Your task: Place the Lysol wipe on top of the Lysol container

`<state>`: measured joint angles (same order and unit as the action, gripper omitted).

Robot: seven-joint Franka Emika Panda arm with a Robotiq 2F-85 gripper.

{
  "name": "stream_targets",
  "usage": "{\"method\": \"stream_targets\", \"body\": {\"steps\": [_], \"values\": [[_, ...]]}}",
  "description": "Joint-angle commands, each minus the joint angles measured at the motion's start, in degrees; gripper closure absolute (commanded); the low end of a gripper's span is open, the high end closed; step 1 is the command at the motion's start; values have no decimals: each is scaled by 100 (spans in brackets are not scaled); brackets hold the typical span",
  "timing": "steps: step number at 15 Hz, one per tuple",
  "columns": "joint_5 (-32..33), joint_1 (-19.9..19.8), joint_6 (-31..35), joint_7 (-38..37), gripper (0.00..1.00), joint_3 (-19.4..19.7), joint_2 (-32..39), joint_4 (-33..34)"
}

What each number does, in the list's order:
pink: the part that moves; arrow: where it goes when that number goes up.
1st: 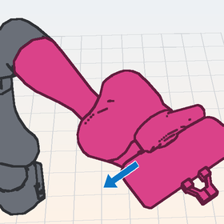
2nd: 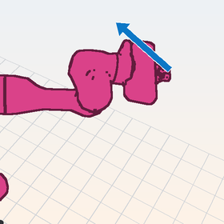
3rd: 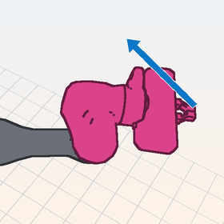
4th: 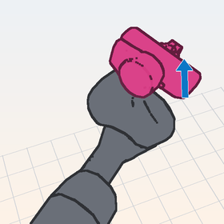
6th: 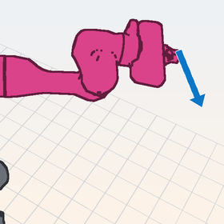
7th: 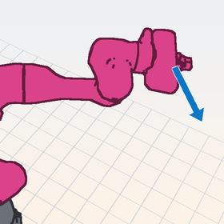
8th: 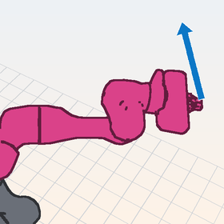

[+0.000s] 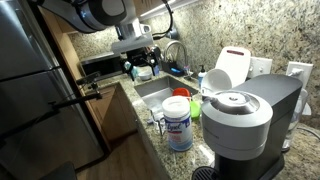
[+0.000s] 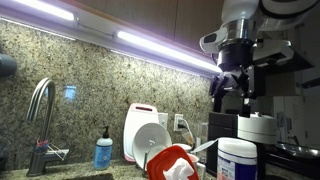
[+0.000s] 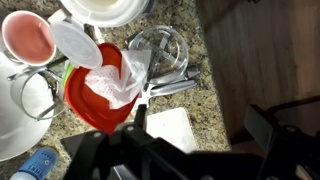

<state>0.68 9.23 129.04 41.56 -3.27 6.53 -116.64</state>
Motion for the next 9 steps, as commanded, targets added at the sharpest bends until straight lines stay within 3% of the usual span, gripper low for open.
{"method": "stream_targets", "body": {"steps": [1, 4, 9], "values": [[83, -159, 327, 230, 0, -233, 326, 132], [320, -130, 640, 332, 0, -366, 764, 353], [1287, 4, 750, 109, 0, -447, 1615, 1002]]}}
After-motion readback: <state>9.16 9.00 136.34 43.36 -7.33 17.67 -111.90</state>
